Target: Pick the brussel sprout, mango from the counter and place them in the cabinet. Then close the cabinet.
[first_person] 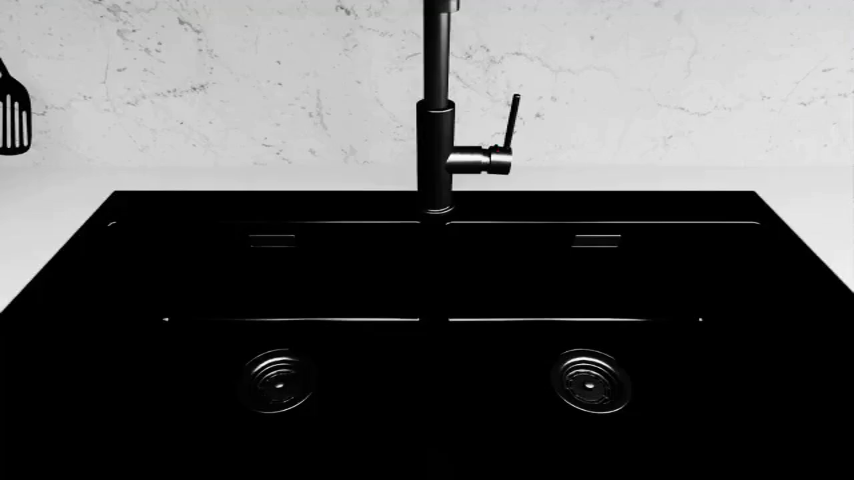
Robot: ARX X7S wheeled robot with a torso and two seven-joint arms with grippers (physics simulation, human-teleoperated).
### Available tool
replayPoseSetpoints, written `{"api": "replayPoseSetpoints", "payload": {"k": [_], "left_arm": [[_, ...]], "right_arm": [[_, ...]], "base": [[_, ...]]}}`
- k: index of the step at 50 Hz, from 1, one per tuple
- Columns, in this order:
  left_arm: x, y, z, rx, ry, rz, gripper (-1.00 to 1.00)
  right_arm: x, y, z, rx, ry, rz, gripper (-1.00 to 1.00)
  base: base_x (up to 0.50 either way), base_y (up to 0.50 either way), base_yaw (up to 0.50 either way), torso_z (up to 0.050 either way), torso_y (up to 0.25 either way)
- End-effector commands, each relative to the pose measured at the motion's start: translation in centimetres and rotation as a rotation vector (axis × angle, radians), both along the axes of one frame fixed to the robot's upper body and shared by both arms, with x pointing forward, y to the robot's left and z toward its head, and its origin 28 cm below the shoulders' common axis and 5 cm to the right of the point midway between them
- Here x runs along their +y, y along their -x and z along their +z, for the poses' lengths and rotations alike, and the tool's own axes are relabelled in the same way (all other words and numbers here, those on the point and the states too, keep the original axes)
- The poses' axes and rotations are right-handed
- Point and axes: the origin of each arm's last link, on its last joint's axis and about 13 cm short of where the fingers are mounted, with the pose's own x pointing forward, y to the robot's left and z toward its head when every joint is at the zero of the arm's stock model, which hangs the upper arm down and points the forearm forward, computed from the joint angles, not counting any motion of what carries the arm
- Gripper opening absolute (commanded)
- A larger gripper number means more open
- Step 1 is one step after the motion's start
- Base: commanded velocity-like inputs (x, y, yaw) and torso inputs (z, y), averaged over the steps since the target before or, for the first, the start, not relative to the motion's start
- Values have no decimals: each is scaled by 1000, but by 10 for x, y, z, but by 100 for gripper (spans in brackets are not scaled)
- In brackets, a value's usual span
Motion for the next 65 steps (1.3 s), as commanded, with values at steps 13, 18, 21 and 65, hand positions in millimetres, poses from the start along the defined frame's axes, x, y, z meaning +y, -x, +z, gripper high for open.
{"api": "replayPoseSetpoints", "payload": {"k": [13, 18, 21, 65], "left_arm": [[0, 0, 1, -3, 3, -1, 100], [-1, 0, 2, -4, 3, -2, 100], [-1, 0, 1, -3, 4, -2, 100], [-8, 5, -6, 22, -113, -93, 100]], "right_arm": [[11, 24, -17, -14, 229, 271, 100], [15, 25, -24, 19, 266, 321, 100], [17, 24, -30, 47, 285, 341, 100], [-11, 12, -131, 218, -46, 187, 100]], "base": [[0, 0, 0, 0, 0], [0, 0, 0, 0, 0], [0, 0, 0, 0, 0], [0, 0, 0, 0, 0]]}}
